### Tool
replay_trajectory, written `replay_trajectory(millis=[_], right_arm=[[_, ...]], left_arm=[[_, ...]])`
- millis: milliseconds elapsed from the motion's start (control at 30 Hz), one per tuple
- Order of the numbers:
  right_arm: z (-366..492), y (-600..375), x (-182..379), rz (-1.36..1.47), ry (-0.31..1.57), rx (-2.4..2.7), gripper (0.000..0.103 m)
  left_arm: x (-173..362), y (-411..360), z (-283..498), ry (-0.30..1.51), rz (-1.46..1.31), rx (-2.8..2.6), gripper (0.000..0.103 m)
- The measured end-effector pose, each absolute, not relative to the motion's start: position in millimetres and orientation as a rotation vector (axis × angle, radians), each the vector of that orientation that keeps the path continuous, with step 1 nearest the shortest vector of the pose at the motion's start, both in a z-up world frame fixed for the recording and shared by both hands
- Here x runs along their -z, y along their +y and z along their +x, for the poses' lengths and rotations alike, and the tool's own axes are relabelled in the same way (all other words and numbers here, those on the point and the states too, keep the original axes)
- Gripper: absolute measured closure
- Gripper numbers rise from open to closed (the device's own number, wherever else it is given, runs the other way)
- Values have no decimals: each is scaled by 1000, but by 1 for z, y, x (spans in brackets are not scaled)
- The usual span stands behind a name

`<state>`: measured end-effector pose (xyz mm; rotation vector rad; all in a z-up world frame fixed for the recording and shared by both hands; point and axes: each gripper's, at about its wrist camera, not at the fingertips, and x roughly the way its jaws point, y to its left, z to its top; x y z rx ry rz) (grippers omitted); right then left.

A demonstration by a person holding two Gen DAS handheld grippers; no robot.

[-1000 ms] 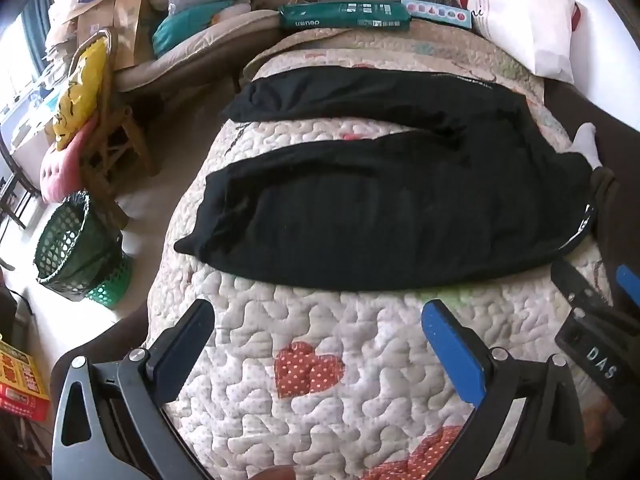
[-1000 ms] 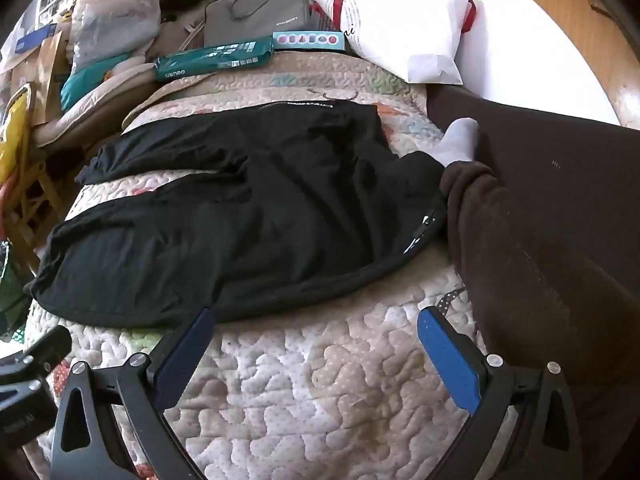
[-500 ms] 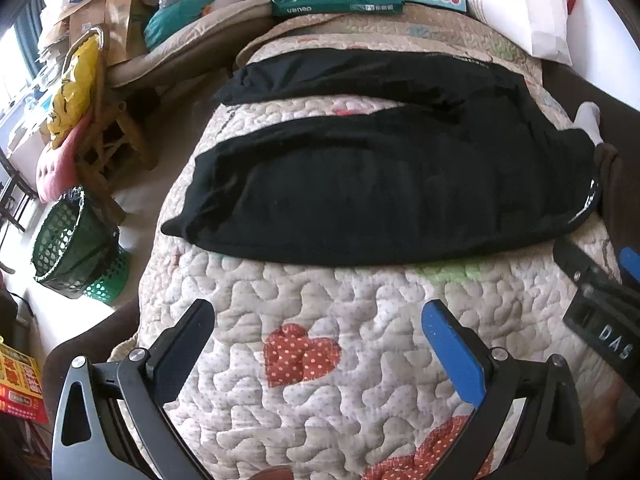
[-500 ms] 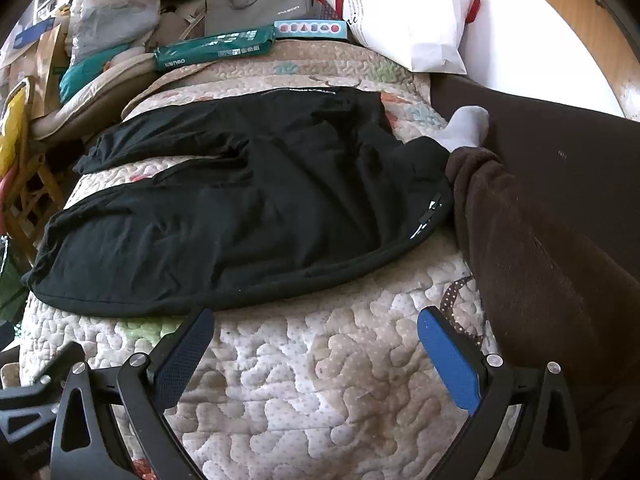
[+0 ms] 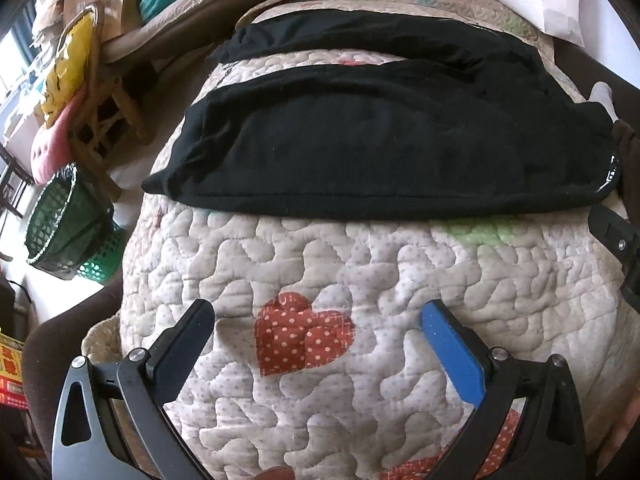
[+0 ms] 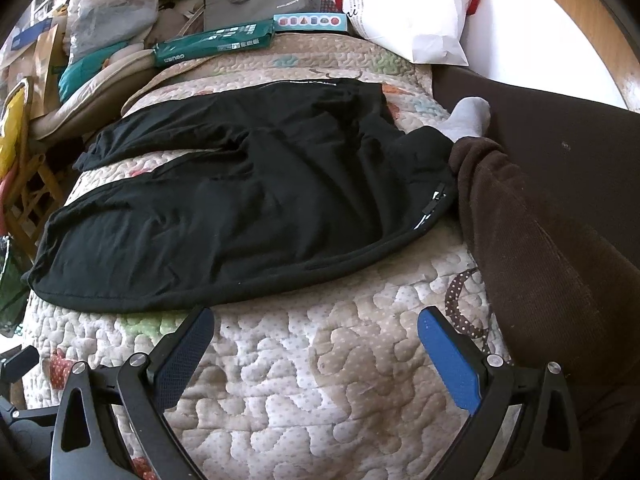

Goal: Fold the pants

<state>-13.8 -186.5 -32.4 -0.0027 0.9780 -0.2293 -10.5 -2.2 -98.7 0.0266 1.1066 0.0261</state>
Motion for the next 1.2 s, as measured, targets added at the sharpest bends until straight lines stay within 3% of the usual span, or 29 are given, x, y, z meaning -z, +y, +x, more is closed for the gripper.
replay_trajectory(millis=[1200], right_arm=[[-20,-170,26,-71,944,203,0]], left_arm=[[101,5,-19,1064,21,29,0]])
